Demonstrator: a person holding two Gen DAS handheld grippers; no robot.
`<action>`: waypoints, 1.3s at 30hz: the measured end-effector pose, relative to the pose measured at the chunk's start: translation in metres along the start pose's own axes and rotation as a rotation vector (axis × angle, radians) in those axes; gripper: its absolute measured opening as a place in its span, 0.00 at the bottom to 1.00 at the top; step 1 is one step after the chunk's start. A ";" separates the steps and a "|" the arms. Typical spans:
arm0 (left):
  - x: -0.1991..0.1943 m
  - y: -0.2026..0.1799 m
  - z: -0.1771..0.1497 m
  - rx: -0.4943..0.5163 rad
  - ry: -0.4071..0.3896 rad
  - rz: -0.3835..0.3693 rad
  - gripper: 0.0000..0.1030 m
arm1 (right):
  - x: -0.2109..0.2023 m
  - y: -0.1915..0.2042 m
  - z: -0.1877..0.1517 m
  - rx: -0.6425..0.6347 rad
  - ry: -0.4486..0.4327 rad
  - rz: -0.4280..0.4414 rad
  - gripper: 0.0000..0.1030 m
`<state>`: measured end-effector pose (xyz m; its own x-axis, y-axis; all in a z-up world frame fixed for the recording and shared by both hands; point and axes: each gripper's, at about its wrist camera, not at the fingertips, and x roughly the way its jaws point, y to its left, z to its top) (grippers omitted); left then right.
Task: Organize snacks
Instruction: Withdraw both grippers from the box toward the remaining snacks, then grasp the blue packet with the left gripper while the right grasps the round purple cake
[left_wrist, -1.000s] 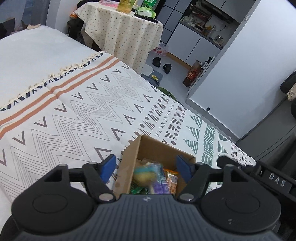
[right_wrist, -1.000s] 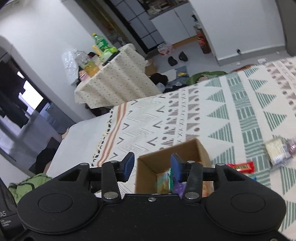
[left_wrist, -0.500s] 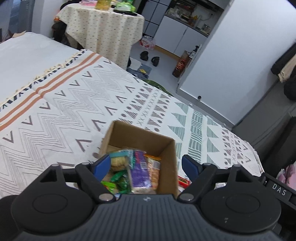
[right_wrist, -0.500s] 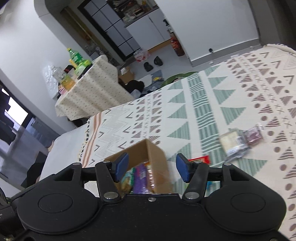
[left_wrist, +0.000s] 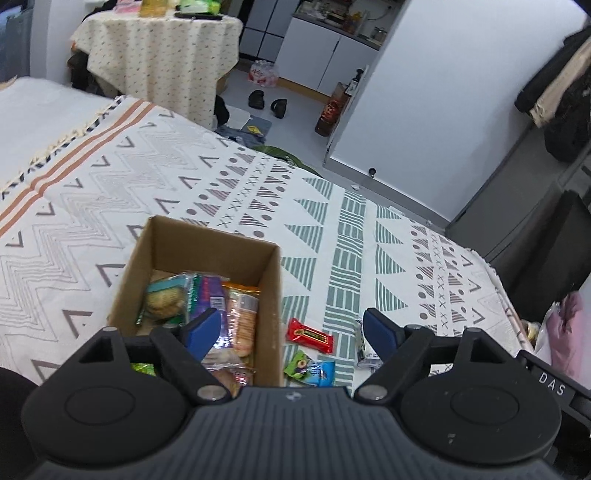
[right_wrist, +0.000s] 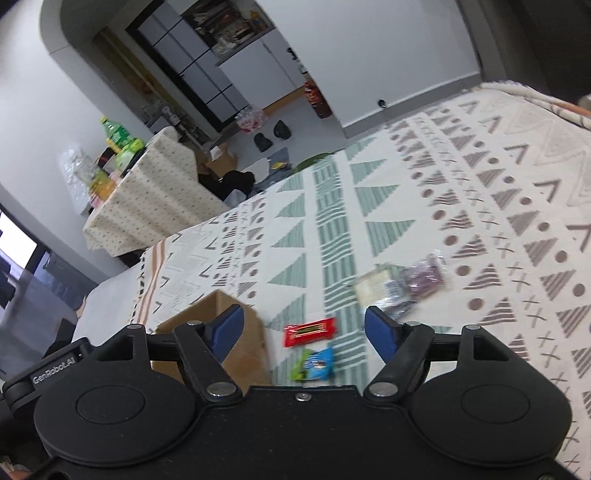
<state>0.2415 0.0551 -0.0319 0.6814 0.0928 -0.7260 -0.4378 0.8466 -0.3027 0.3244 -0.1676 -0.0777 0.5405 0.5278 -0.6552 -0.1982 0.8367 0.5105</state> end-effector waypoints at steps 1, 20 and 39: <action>0.003 -0.006 -0.002 0.015 0.004 -0.002 0.81 | 0.000 -0.008 0.001 0.013 0.000 -0.004 0.70; 0.063 -0.072 -0.050 0.158 0.087 -0.053 0.72 | 0.038 -0.109 -0.006 0.132 -0.046 0.023 0.68; 0.145 -0.065 -0.078 0.129 0.175 0.087 0.66 | 0.105 -0.135 0.002 0.121 0.028 0.006 0.68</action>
<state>0.3235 -0.0276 -0.1658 0.5269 0.0859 -0.8456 -0.4044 0.9004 -0.1606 0.4093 -0.2257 -0.2140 0.5159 0.5380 -0.6667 -0.0998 0.8107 0.5769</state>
